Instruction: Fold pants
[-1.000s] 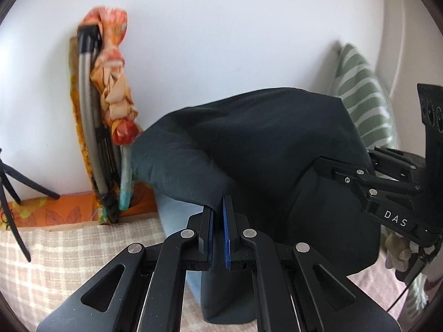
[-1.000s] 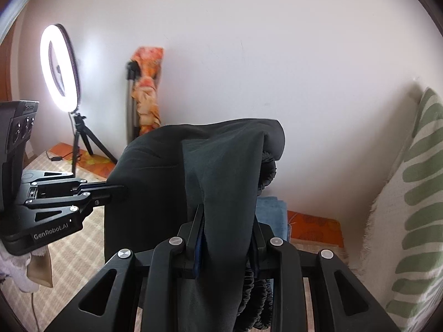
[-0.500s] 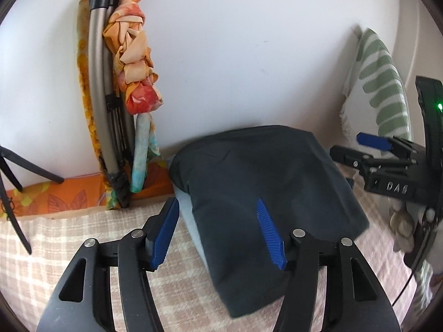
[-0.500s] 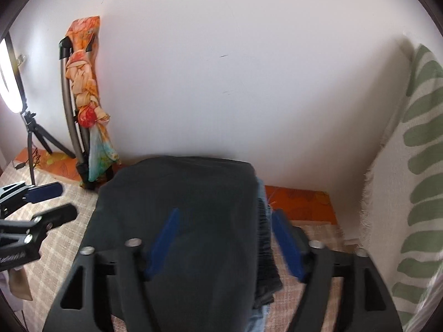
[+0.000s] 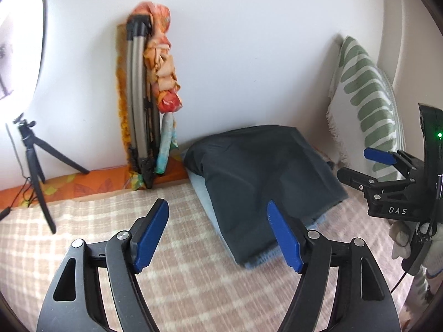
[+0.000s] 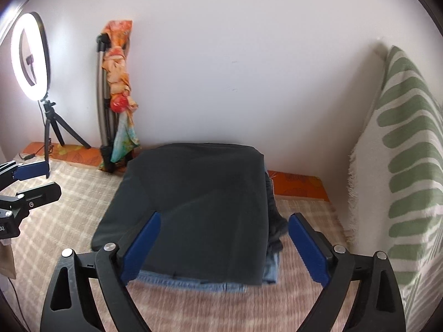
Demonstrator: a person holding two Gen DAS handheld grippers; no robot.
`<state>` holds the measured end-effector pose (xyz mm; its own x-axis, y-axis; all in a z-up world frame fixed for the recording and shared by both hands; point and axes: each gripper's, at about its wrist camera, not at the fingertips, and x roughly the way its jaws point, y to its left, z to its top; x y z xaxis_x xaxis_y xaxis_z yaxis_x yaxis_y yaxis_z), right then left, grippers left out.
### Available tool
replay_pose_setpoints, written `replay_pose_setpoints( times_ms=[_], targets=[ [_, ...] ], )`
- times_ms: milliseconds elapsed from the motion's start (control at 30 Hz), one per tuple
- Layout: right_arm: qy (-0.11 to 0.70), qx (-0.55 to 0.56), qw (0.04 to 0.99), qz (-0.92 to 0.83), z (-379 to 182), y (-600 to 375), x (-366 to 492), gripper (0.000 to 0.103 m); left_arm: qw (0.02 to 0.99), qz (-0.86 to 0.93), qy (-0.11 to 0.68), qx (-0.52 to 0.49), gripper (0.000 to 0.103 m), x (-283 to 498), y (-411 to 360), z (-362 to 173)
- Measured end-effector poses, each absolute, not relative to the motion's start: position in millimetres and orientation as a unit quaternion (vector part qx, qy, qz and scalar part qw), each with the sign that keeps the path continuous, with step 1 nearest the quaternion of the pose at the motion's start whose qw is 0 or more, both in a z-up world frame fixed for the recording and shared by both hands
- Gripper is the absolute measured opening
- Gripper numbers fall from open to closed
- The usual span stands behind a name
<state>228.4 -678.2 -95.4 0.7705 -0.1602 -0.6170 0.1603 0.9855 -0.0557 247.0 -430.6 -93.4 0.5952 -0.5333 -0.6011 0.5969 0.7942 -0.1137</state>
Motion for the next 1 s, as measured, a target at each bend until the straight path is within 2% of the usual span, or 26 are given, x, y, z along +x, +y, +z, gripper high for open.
replay_pose_setpoints(
  times_ms=[167, 500, 1000],
  targets=[
    [0.315, -0.003, 0.946, -0.081, -82, -662, 191, 0.098, 0.897, -0.323, 0.297, 0.055, 0.078, 211, -415, -77],
    [0.29, 0.005, 0.953, -0.085, -57, -632, 115, 0.101, 0.898, -0.337, 0.277, 0.054, 0.08, 146, -381, -43],
    [0.263, 0.024, 0.96, -0.099, -37, -589, 27, 0.103, 0.898, -0.349, 0.264, 0.048, 0.083, 79, -336, -27]
  ],
)
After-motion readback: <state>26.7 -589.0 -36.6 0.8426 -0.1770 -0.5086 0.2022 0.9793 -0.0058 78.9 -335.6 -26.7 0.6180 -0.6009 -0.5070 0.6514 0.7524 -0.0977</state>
